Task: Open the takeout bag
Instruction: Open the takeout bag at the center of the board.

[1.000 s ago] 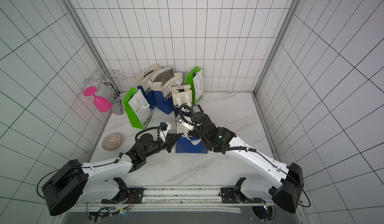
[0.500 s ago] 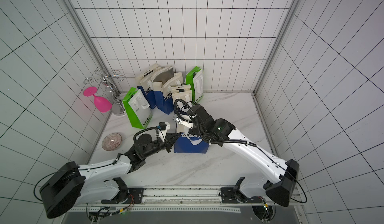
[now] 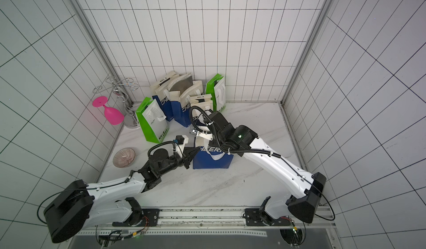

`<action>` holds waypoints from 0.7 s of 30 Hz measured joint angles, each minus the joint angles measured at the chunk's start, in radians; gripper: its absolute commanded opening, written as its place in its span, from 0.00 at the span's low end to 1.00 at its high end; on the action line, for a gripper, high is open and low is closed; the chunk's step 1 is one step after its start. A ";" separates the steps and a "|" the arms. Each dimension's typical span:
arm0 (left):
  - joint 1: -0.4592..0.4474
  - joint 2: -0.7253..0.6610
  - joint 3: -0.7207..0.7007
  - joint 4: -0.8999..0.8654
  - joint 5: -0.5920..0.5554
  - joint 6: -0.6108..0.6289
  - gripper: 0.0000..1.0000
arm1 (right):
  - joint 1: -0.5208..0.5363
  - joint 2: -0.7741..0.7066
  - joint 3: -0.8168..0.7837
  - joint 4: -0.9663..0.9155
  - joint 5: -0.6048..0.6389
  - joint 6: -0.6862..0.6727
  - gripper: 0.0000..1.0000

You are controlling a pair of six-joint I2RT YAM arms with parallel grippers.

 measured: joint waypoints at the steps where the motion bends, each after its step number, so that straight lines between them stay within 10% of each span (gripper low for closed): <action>1: 0.000 0.000 0.001 0.000 -0.001 0.000 0.00 | 0.000 0.003 0.002 0.001 0.006 -0.008 0.00; 21: 0.000 0.000 0.013 -0.008 -0.035 0.019 0.00 | 0.019 0.017 0.015 0.042 0.090 -0.189 0.00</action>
